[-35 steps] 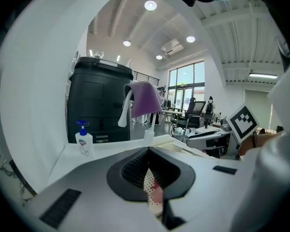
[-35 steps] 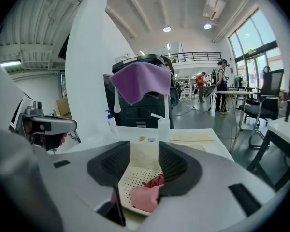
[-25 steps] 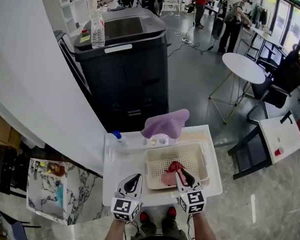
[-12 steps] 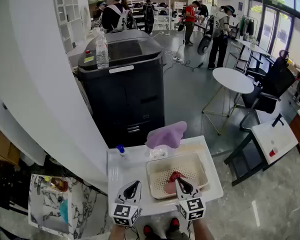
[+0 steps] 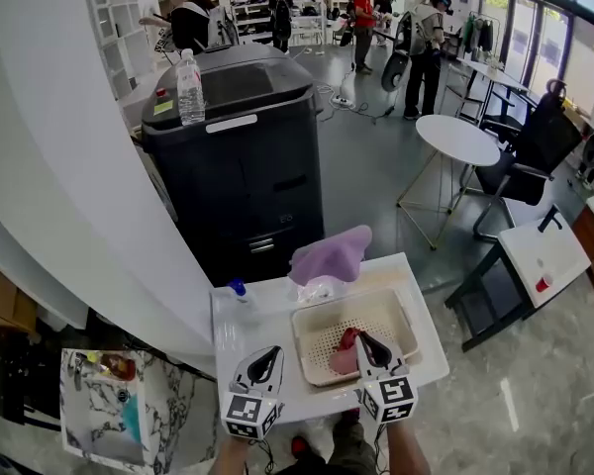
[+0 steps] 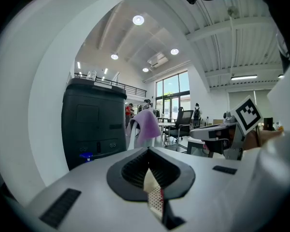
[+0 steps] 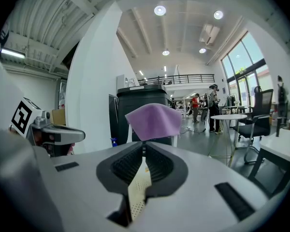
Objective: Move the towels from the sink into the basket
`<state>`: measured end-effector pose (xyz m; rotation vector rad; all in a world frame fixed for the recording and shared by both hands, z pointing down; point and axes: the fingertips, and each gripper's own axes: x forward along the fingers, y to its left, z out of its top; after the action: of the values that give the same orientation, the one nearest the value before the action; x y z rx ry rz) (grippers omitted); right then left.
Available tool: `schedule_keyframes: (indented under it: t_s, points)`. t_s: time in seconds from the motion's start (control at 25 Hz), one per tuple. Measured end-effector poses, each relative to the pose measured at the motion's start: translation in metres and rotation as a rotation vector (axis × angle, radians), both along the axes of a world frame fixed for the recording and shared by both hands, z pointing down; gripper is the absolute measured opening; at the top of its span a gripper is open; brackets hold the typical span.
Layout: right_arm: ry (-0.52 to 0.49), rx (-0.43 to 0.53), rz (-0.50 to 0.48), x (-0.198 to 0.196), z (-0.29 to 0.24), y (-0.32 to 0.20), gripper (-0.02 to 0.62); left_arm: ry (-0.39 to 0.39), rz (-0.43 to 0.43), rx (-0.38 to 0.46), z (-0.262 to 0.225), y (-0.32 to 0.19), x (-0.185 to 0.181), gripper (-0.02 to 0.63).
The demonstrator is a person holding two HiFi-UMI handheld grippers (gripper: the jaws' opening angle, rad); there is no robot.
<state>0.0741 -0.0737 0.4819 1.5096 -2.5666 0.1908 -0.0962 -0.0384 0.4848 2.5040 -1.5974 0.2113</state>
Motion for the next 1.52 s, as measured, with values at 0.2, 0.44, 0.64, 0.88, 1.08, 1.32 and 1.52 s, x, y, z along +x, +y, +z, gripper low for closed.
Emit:
schedule_keyframes:
  t_s: [0.2, 0.44, 0.64, 0.88, 1.08, 1.32, 1.52]
  points:
    - [-0.015, 0.000, -0.028, 0.002, -0.003, -0.032, 0.043, -0.003, -0.037, -0.005, -0.001, -0.022, 0.000, 0.003]
    - [-0.029, 0.003, -0.096, 0.000, -0.009, -0.078, 0.043, 0.012, -0.121, -0.001, -0.006, -0.056, -0.002, 0.003]
    - [-0.023, 0.004, -0.173, -0.001, -0.011, -0.104, 0.043, 0.016, -0.184, -0.001, -0.006, -0.077, 0.003, 0.003]
    - [-0.032, 0.025, -0.225, -0.004, -0.023, -0.130, 0.044, 0.014, -0.242, -0.009, -0.002, -0.093, 0.005, 0.003]
    - [-0.036, 0.044, -0.270, -0.012, -0.032, -0.147, 0.162, 0.013, -0.284, -0.010, -0.002, -0.100, 0.003, 0.003]
    - [-0.024, 0.041, -0.291, -0.020, -0.028, -0.160, 0.246, 0.007, -0.327, -0.012, -0.002, -0.101, -0.004, 0.003]
    - [0.009, 0.037, -0.317, -0.030, -0.021, -0.167, 0.259, 0.007, -0.355, -0.011, -0.002, -0.100, -0.012, 0.003]
